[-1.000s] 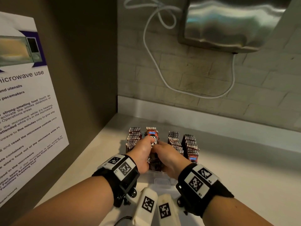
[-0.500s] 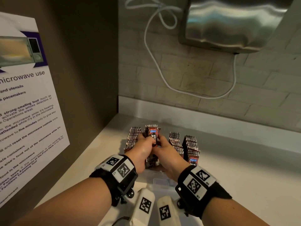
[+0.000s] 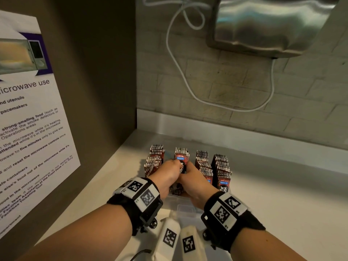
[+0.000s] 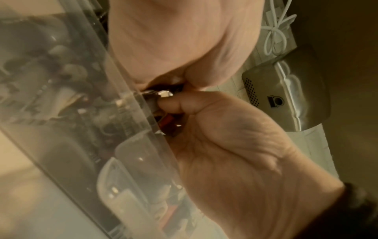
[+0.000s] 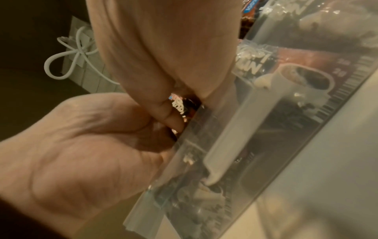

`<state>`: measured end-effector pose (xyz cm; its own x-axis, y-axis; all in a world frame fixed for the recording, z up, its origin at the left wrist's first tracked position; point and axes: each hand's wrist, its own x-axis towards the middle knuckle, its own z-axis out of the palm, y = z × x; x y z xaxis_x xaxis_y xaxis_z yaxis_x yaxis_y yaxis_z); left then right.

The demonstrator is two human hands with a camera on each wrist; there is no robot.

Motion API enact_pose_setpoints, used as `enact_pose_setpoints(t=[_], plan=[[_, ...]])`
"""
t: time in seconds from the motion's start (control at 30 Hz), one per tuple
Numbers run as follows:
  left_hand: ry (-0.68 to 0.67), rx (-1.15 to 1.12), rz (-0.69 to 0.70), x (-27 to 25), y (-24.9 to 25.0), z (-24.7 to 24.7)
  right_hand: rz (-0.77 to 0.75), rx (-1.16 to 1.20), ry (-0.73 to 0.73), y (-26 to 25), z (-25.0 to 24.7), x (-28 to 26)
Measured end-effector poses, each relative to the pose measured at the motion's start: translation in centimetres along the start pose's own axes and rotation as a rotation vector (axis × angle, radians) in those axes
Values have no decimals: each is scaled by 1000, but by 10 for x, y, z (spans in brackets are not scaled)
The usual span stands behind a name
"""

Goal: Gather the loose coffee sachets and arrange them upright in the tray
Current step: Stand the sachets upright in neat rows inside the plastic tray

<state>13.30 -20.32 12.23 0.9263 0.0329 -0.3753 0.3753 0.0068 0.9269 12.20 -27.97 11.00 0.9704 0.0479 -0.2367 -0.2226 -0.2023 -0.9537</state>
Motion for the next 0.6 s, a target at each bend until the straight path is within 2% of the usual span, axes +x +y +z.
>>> enact_pose_setpoints(t=[0.23, 0.4, 0.6], plan=[[-32, 25, -53, -1, -1, 0, -18, -148, 20, 7, 7, 12], [-14, 11, -87, -8, 4, -1, 88, -131, -16, 6, 3, 13], [-64, -19, -79, -7, 2, 4, 85, -123, -1, 10, 5, 13]])
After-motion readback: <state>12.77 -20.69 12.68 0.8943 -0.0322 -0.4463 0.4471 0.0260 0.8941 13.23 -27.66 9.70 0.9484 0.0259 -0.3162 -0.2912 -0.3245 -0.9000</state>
